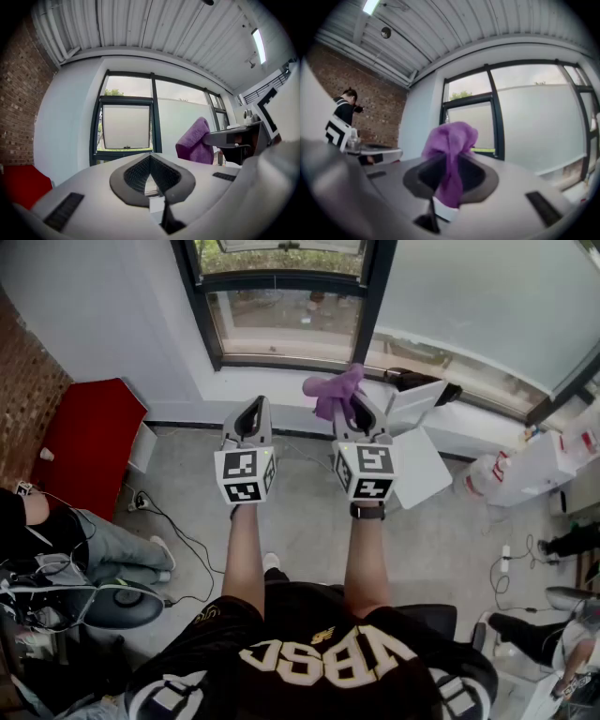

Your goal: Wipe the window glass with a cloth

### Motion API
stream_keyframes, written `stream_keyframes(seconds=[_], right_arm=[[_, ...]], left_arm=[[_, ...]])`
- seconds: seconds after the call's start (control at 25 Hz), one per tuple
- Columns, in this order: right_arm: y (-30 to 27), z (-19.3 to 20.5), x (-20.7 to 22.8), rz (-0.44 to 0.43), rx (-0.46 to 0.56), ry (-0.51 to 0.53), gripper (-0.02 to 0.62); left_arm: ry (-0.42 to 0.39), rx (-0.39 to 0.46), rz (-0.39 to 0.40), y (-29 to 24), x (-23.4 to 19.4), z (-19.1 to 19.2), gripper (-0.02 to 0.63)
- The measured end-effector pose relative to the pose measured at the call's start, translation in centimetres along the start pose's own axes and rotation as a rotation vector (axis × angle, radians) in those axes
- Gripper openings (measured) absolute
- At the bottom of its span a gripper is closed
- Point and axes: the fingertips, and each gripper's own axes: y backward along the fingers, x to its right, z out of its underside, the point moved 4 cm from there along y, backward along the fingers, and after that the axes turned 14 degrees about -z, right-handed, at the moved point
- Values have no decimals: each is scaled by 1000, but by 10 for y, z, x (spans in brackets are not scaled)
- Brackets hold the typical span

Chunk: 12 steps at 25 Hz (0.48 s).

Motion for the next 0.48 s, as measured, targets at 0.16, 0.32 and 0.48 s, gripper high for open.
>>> stream_keyframes(seconds=[0.16, 0.32, 0.48], right_arm=[[-33, 1, -22, -23, -13, 4, 87], [-63, 2, -21, -11, -17, -28, 87], [-102, 3, -30, -3, -10, -33, 87]], left_arm=[[20, 4, 27, -14, -29, -2, 23], [48, -15, 8, -34, -67, 0, 23], [21, -26, -3, -53, -102, 4, 23]])
